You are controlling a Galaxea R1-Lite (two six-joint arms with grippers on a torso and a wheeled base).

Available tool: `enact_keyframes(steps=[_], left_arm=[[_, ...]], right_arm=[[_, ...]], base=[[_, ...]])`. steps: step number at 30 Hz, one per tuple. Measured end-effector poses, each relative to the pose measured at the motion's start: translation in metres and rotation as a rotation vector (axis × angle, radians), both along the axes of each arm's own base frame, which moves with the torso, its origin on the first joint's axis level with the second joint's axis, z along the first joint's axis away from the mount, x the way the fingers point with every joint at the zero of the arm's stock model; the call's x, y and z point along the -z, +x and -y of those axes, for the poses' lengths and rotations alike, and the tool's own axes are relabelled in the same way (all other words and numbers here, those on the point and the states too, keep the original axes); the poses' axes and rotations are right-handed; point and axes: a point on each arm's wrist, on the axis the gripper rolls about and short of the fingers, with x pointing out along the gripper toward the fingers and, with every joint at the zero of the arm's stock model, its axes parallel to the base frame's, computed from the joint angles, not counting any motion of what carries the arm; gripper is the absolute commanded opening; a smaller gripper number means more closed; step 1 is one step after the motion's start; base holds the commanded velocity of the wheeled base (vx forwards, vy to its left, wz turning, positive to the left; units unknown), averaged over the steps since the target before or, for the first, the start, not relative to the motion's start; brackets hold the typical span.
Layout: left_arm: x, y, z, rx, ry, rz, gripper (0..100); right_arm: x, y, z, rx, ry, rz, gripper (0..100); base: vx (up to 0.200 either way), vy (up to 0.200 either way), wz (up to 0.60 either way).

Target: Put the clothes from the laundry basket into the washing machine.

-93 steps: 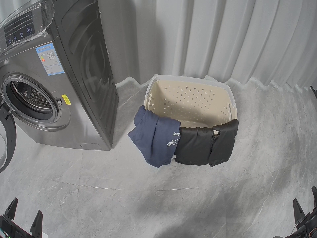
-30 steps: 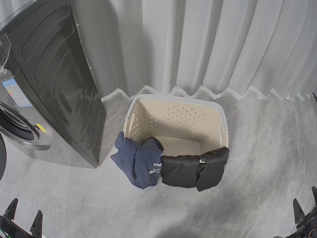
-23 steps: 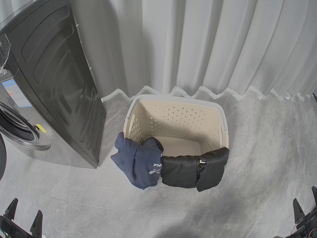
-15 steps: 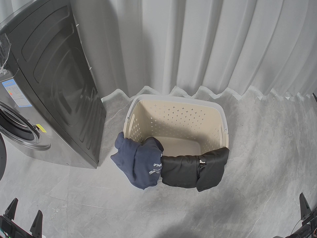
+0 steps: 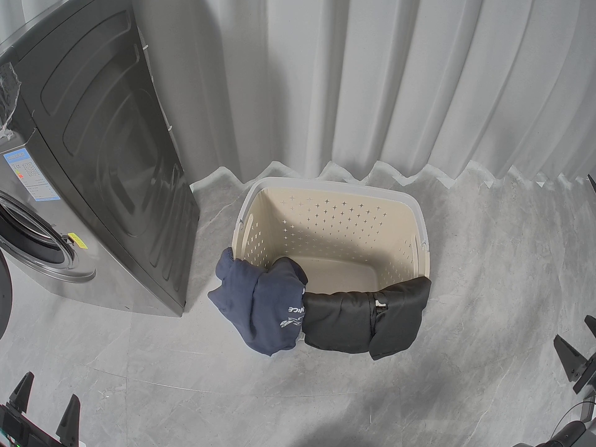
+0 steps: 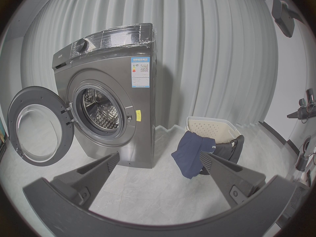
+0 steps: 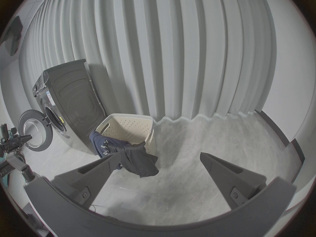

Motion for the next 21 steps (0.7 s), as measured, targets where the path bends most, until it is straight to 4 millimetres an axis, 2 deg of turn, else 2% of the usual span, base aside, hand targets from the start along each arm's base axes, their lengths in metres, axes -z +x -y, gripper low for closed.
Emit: enact_keyframes(steps=[9,21], left_arm=[[0.000,0.000,0.000,0.000,-0.001,0.000,100],[0.000,0.000,0.000,0.000,-0.001,0.000,100]], right_arm=[[-0.012,0.047,-0.005,-0.046,0.014,-0.107,100],[-0.001,0.110,-0.018,-0.110,0.076,-0.260,100]], base=[[0.000,0.000,0.00],[0.000,0.000,0.00]])
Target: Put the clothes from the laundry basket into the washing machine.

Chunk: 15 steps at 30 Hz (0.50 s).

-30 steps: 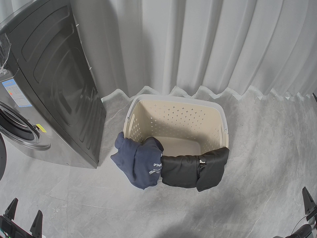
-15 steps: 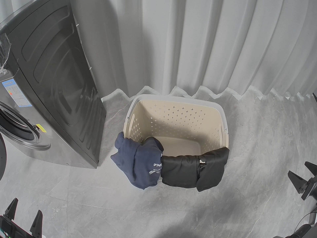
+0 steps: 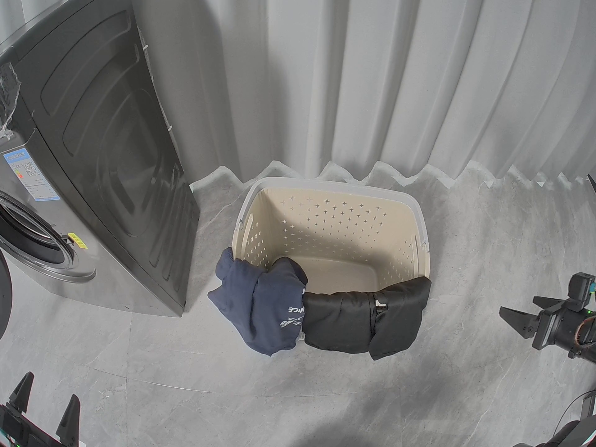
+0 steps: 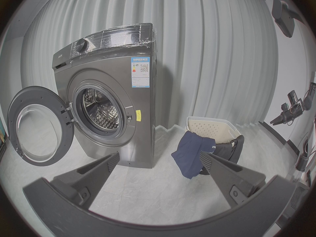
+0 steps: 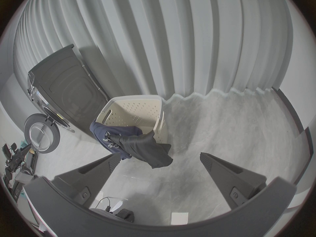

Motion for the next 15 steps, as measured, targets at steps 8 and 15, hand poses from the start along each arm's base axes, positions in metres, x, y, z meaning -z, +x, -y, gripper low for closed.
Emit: enact_keyframes(steps=[8,15], left_arm=[[0.000,0.000,0.000,0.000,0.001,0.000,100],[0.000,0.000,0.000,0.000,0.001,0.000,100]], right_arm=[[0.019,0.038,-0.013,-0.038,0.002,-0.066,100],[0.042,0.066,-0.029,-0.075,0.004,-0.126,100]], base=[[0.000,0.000,0.00],[0.000,0.000,0.00]])
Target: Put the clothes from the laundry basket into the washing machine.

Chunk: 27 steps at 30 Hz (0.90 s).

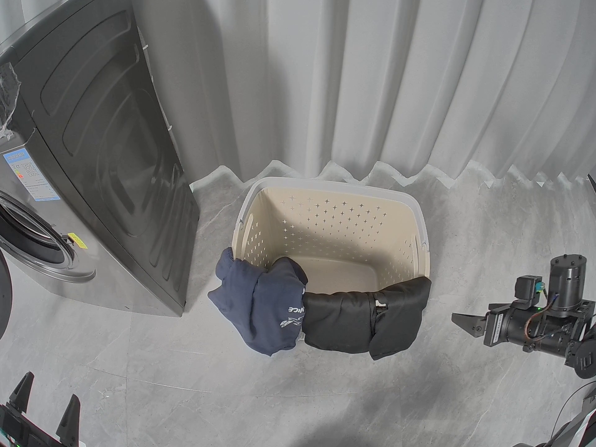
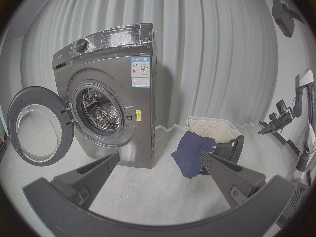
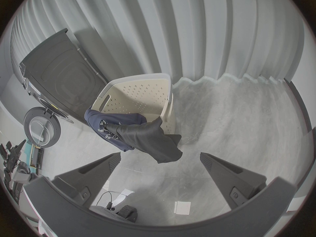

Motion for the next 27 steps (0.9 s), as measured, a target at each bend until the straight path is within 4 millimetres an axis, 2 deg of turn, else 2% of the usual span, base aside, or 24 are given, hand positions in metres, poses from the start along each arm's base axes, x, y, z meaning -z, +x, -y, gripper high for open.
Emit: enact_keyframes(steps=[8,27], left_arm=[[0.000,0.000,0.000,0.000,0.000,0.000,100],[0.000,0.000,0.000,0.000,0.002,0.000,100]], right_arm=[[0.026,0.030,-0.024,-0.009,-0.005,0.002,100],[0.063,0.068,-0.051,-0.032,-0.014,-0.038,100]], base=[[0.000,0.000,0.00],[0.000,0.000,0.00]])
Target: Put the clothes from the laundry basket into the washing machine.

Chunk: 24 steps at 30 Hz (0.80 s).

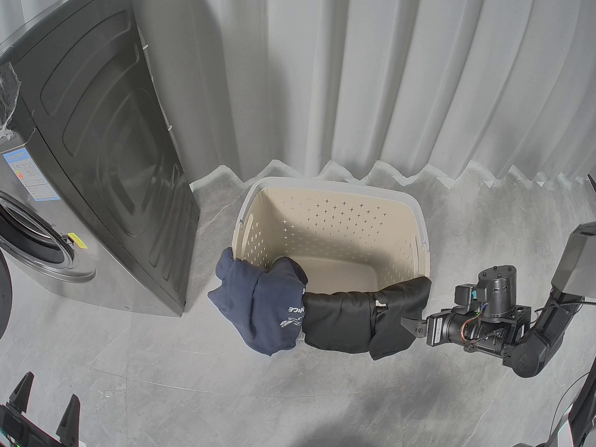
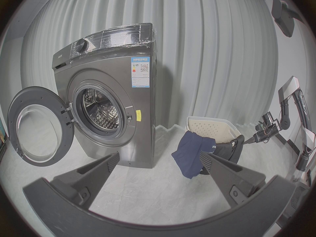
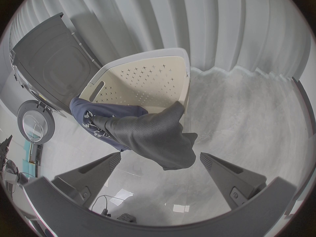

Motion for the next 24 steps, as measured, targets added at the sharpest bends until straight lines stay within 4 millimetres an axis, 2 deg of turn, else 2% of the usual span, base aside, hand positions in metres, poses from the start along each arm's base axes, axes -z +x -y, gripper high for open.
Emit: enact_keyframes(steps=[8,21,22,24], left_arm=[[0.000,0.000,0.000,0.000,0.000,0.000,100],[0.000,0.000,0.000,0.000,0.000,0.000,100],[0.000,0.000,0.000,0.000,0.000,0.000,100],[0.000,0.000,0.000,0.000,0.000,0.000,100]], right_arm=[[0.013,0.013,-0.008,-0.010,-0.001,-0.006,100],[0.021,0.033,-0.015,-0.006,0.006,0.009,100],[0.022,0.034,-0.015,-0.005,0.007,0.011,0],[0.022,0.036,-0.016,-0.005,0.008,0.015,0]], base=[[0.000,0.000,0.00],[0.000,0.000,0.00],[0.000,0.000,0.00],[0.000,0.000,0.00]])
